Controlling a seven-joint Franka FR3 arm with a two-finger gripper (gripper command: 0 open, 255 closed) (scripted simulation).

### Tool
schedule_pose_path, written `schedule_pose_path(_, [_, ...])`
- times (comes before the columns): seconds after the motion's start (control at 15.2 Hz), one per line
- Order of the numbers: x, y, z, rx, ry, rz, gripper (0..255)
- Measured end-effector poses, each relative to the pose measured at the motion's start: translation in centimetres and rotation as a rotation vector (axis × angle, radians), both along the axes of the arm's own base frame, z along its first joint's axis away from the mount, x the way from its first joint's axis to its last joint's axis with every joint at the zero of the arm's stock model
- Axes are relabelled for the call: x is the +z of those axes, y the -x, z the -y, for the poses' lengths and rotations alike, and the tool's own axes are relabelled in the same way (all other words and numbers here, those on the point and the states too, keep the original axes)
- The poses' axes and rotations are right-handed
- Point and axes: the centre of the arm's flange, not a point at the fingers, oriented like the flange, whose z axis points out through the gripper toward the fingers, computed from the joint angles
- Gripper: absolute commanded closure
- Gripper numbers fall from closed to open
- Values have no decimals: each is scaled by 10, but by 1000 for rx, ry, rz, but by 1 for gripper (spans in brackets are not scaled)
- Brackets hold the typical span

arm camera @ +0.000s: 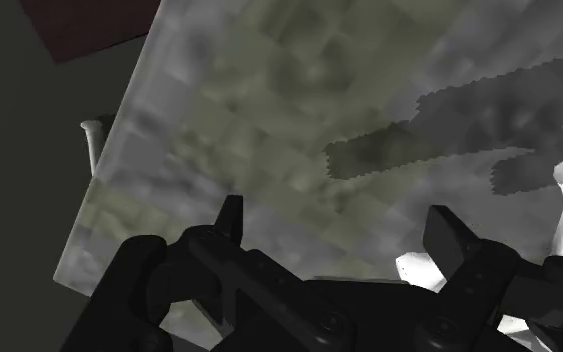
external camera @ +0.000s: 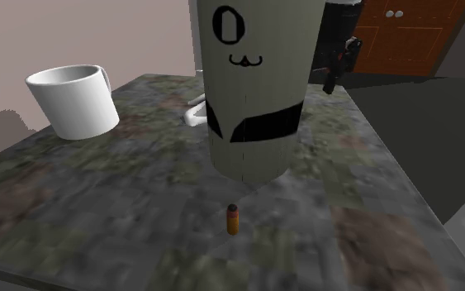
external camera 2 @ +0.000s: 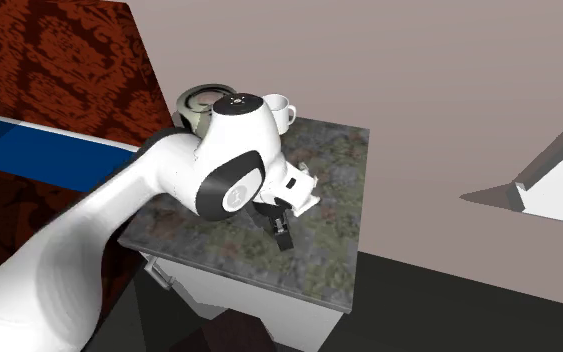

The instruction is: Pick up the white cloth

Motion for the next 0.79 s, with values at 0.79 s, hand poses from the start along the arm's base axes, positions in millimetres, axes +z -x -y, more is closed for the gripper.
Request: schedule_pose_path(0.79, [35, -75, -134, -376, 3, 190, 0])
